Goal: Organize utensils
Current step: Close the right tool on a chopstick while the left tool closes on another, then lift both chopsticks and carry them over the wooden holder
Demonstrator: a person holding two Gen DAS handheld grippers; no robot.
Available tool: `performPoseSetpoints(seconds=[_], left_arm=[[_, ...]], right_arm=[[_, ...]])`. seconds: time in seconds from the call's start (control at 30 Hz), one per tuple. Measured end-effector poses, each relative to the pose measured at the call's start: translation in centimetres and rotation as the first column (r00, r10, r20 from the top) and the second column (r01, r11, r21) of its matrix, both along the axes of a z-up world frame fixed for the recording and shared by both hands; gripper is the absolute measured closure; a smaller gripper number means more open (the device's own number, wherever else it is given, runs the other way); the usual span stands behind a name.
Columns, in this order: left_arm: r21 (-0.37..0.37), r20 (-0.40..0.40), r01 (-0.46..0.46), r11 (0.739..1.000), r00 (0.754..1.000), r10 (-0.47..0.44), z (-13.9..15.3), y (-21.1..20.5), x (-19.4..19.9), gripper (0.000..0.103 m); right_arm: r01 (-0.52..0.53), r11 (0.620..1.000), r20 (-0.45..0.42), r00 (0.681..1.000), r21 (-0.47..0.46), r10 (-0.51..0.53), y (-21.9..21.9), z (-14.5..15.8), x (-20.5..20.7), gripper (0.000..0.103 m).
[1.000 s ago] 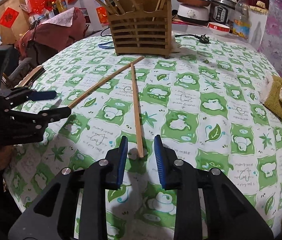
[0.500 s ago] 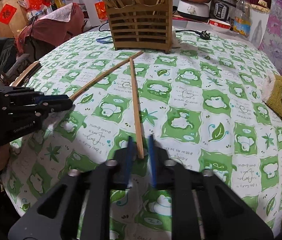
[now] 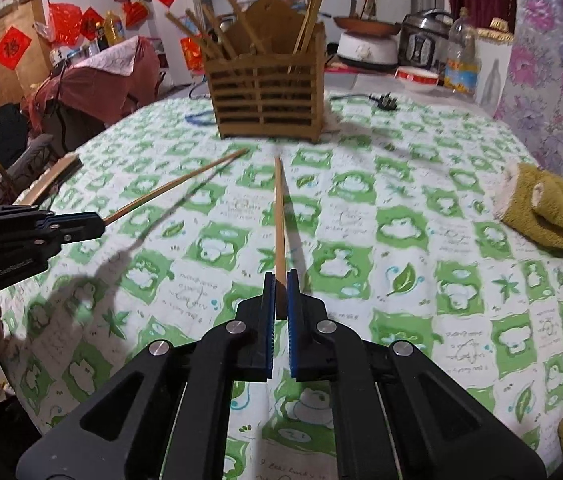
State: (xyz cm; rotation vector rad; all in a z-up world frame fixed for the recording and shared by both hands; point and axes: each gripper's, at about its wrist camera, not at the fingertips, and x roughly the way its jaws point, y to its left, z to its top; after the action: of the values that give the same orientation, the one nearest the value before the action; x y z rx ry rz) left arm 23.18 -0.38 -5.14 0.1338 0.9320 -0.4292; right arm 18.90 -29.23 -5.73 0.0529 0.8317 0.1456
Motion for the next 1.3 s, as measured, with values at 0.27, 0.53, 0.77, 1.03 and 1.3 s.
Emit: performPoseSetpoints(seconds=[0.27,0.53,0.77,1.03,1.3], left_arm=[[-0.029,0.111,-0.009,1.000,0.994,0.012,5.9,-0.2,0.4,0.098],[-0.048,0.146,-0.001,0.999,0.989,0.008,8.3,-1.0,1.2,0.098],[-0.045,0.141,-0.007,0.999,0.990,0.013,8.8,-0.8,2.0,0.098],[-0.041,0.140,-0.019,0.999,0.990,0.025,9.8,-0.4,3.4,0.098],[-0.057,0.176,-0.016,0.998,0.984,0.026,12.9,-0.8,4.7,0.098]], right_arm=[[0.025,1.000,0.158,0.987,-0.004,-0.024,-0.6,6.3,-0.2,0.096],[-0.065,0.998,0.032,0.997,0.010,0.065,-0.4,4.6,0.5,0.065],[-0.051,0.998,-0.147,0.988,-0.033,0.045,0.5,-1.6,1.2,0.085],[-0.030,0.999,-0.093,0.995,-0.032,0.027,-0.3,0.2,1.0,0.097],[-0.015,1.000,0.133,0.991,-0.009,0.016,-1.6,9.5,2.2,0.096]])
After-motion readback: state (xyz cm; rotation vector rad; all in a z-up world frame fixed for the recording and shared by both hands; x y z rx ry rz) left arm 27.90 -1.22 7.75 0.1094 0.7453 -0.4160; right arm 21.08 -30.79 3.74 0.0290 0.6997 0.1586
